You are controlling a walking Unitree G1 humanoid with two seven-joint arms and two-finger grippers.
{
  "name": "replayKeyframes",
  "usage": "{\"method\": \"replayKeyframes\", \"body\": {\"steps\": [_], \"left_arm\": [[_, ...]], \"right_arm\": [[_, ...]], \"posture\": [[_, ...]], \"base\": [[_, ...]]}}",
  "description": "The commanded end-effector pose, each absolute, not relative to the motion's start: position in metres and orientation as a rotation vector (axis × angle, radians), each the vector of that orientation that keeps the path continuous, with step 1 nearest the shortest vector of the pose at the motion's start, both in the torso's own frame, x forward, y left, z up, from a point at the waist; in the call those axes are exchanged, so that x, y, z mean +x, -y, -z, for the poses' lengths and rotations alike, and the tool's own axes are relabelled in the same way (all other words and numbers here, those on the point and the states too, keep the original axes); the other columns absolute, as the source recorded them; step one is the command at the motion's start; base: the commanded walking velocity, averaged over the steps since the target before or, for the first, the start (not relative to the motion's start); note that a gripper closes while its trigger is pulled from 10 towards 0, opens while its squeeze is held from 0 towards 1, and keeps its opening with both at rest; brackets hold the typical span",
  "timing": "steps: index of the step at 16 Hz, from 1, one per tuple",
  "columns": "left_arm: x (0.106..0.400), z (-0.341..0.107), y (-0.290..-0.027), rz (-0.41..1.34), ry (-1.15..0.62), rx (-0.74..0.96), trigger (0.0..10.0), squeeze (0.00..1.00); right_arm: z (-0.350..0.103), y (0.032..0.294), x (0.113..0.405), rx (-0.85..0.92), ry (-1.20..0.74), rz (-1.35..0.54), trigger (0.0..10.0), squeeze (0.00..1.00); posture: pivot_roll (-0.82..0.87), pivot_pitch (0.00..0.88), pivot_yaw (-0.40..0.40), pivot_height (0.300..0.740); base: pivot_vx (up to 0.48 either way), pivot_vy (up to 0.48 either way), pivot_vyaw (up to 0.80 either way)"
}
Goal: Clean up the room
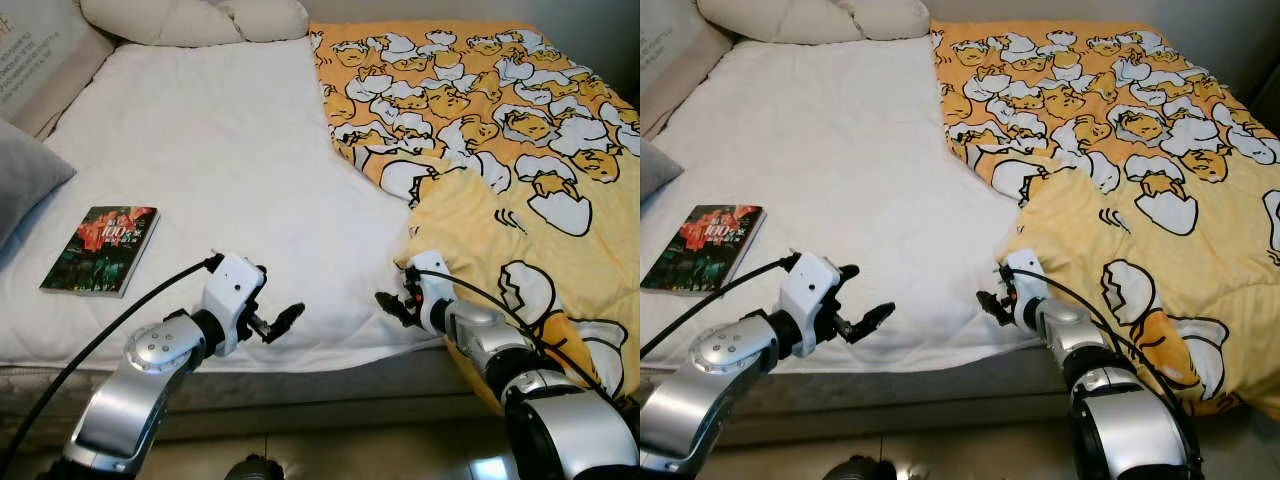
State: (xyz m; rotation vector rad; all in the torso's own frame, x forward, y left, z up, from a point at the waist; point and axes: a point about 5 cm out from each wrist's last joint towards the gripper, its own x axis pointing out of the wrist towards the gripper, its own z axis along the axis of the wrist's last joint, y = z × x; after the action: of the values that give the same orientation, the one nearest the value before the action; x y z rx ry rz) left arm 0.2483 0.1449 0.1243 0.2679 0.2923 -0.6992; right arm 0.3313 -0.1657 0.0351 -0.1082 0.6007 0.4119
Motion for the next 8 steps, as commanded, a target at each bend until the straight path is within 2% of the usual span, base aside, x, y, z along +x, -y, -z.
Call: {"method": "replayKeyframes", "body": {"steps": [1,5,8], "left_arm": [[0.244,-0.124,-0.143,0.721,-0.309,0.262,10.0,1.0],[0.24,-0.125,-0.143,0.736,-0.317,0.264,10.0,1.0],[0.238,-0.126,-0.143,0.736,-0.328,0.267,10.0,1.0]], "right_arm": [[-0.034,0.176,0.331,-0.127,-0.62,-0.353,10.0,1.0],[-0.028,0.182,0.326,-0.194,-0.662,-0.318,10.0,1.0],[-0.029,0.198,0.327,-0.332,-0.652,-0.205,10.0,1.0]], "posture": [[0.07,0.15,0.022,0.74],[0.08,0.161,0.026,0.74],[0.08,0.172,0.029,0.74]], "base": [[0.0,0.0,0.0],[0.0,0.0,0.0],[0.0,0.0,0.0]]}}
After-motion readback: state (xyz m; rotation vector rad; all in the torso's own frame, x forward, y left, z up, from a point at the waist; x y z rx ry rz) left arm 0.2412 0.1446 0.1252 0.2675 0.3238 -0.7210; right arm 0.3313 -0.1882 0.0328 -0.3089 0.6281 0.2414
